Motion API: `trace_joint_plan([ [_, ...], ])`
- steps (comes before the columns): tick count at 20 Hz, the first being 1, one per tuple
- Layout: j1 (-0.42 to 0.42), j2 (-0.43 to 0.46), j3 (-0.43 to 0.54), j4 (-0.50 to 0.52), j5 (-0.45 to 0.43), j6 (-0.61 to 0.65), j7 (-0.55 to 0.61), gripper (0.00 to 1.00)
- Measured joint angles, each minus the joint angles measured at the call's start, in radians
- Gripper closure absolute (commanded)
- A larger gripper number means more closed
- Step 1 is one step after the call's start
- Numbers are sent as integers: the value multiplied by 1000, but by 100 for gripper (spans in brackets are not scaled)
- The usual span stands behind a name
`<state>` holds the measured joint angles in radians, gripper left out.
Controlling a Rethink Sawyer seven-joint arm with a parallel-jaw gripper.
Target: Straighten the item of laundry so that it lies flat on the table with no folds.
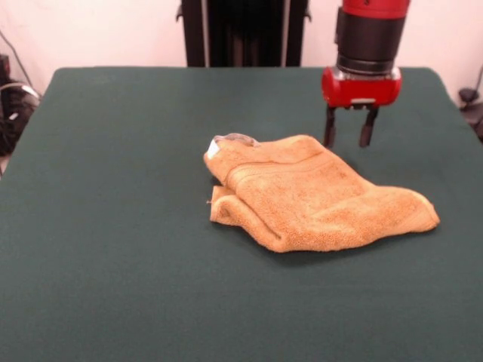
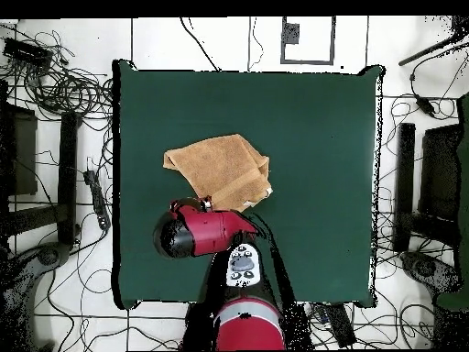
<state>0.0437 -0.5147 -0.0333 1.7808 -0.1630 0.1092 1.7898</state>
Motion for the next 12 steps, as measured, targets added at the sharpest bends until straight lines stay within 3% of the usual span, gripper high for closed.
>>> trace_joint_plan([
  [12,-18,37,0,-12,-37,0,0,0],
])
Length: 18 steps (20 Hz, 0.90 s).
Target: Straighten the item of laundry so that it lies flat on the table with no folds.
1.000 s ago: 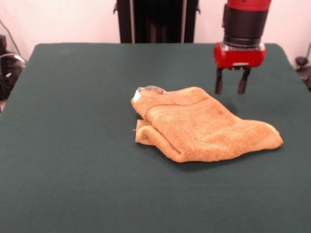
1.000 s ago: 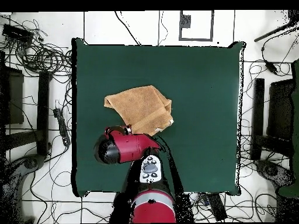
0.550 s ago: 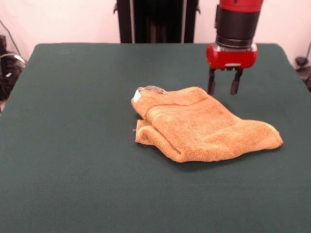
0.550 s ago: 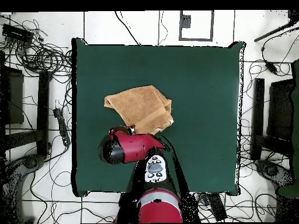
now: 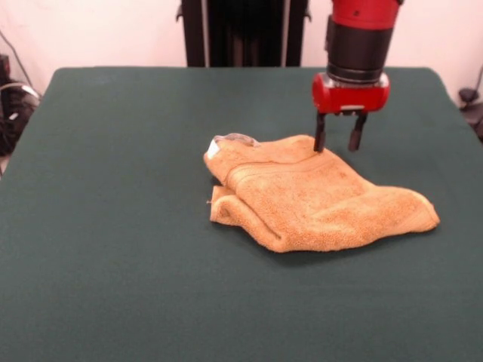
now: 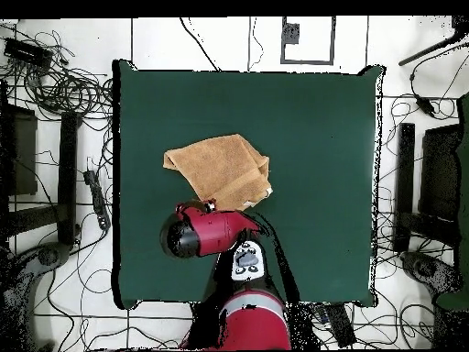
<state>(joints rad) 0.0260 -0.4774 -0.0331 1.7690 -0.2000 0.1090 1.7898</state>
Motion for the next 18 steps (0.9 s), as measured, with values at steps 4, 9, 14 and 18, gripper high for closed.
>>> trace_joint_plan([
  [4,-16,14,0,-7,-15,0,0,0],
  [9,-22,31,0,-24,-28,0,0,0],
  [14,-23,50,0,-43,-48,-4,0,0],
  [18,-22,52,0,-47,-56,-10,0,0],
])
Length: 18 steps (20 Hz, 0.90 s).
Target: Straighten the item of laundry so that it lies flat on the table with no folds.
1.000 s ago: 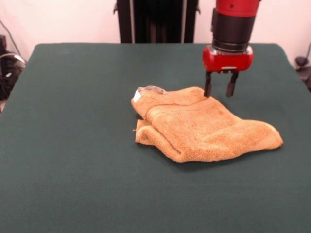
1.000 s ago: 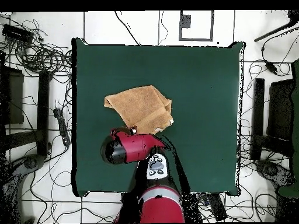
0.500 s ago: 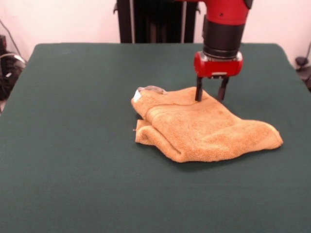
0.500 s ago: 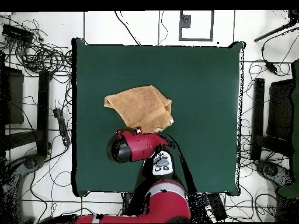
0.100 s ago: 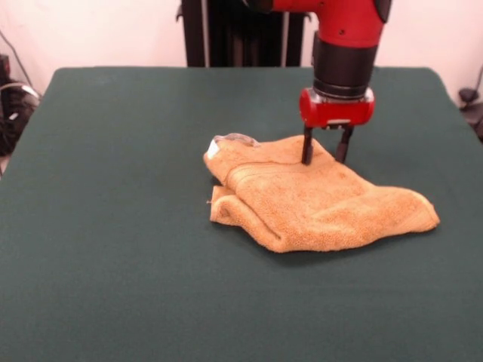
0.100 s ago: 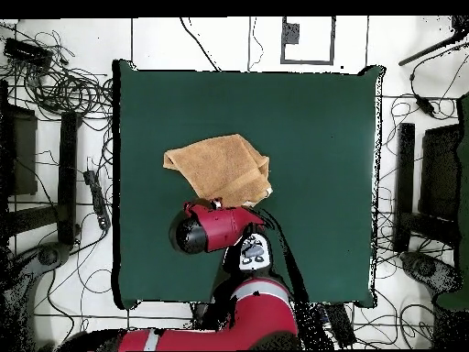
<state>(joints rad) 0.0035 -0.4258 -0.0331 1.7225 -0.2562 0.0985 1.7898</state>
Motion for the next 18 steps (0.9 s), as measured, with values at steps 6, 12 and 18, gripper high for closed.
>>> trace_joint_plan([
  [6,0,2,0,-1,-14,-20,0,0],
  [12,0,3,0,-1,-34,-36,0,0],
  [18,3,8,1,-7,-36,-52,0,100],
])
